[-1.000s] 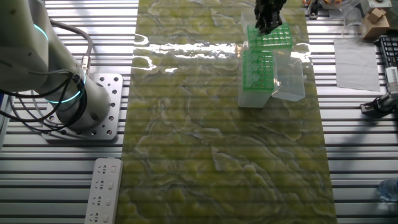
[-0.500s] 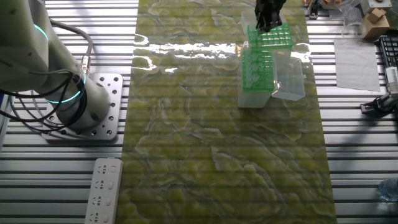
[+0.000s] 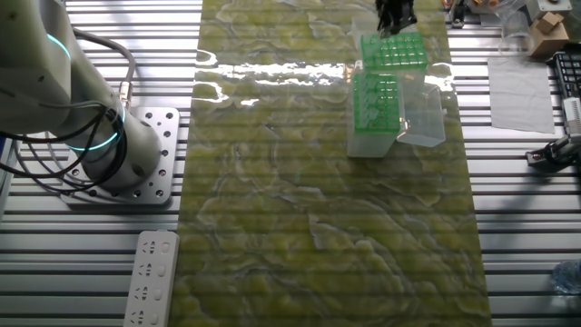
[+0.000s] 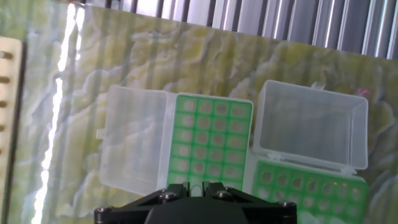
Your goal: Transfer all large pipette tips from one holder to another
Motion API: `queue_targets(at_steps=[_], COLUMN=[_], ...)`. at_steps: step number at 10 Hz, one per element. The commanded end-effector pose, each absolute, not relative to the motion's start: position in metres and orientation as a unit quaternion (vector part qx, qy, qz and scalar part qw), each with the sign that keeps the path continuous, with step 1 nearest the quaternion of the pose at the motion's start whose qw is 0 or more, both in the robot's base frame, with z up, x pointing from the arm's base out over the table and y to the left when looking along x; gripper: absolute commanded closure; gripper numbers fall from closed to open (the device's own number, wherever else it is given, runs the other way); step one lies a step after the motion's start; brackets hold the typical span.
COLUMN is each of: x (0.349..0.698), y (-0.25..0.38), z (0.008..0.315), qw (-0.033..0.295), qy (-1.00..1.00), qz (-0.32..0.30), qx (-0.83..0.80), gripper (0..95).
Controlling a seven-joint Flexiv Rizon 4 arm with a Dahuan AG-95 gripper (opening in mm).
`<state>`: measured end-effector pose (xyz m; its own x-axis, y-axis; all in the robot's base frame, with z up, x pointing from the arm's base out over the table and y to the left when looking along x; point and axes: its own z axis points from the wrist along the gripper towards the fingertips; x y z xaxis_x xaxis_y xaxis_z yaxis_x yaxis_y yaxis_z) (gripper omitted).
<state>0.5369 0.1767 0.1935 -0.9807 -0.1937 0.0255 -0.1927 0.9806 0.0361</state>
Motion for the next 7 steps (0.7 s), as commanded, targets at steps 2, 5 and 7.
queue_targets(at_steps=[2,5,7], x=[0.541,0.549,0.554], y=[0.172,0.164,0.163], z=[0.212,0.236,0.254], qw=[0.019,0.026,0.034], qy=[-0.994,-0.993,-0.992], qz=[-0.022,-0.029,-0.041], qx=[0.104,0.114,0.111], gripper=[95.0,95.0,95.0])
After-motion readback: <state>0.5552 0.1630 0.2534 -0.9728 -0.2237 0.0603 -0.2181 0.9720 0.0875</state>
